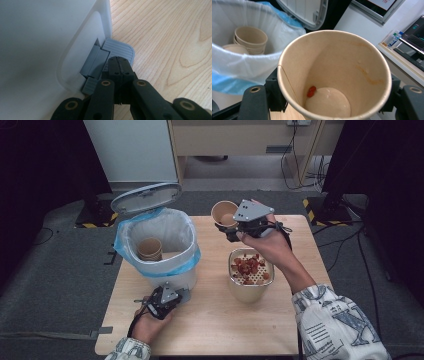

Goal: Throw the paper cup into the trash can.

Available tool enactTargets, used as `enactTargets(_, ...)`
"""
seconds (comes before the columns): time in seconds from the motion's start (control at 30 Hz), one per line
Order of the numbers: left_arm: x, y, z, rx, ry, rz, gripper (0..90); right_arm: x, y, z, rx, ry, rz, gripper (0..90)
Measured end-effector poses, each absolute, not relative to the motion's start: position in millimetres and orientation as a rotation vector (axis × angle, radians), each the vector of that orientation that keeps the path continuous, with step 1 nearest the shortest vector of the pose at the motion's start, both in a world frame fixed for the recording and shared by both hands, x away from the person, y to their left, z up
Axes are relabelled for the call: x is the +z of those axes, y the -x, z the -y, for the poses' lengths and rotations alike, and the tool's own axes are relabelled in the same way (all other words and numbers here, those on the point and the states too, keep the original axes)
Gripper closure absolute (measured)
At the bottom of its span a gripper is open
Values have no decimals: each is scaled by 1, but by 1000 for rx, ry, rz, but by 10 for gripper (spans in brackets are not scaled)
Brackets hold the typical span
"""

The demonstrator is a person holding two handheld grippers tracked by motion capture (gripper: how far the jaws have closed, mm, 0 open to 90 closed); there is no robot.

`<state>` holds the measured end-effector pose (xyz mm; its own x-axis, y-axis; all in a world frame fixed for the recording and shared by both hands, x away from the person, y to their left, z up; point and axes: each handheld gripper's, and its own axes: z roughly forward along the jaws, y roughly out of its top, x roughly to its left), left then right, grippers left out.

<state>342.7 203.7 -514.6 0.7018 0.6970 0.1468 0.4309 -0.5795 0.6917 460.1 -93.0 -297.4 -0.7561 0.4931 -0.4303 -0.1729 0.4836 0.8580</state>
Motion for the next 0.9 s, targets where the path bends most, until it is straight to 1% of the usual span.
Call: enactTargets(0.9,-515,-342,-203,552,-2267,-856,899,-276,-471,44,1460,-293,-2165,289)
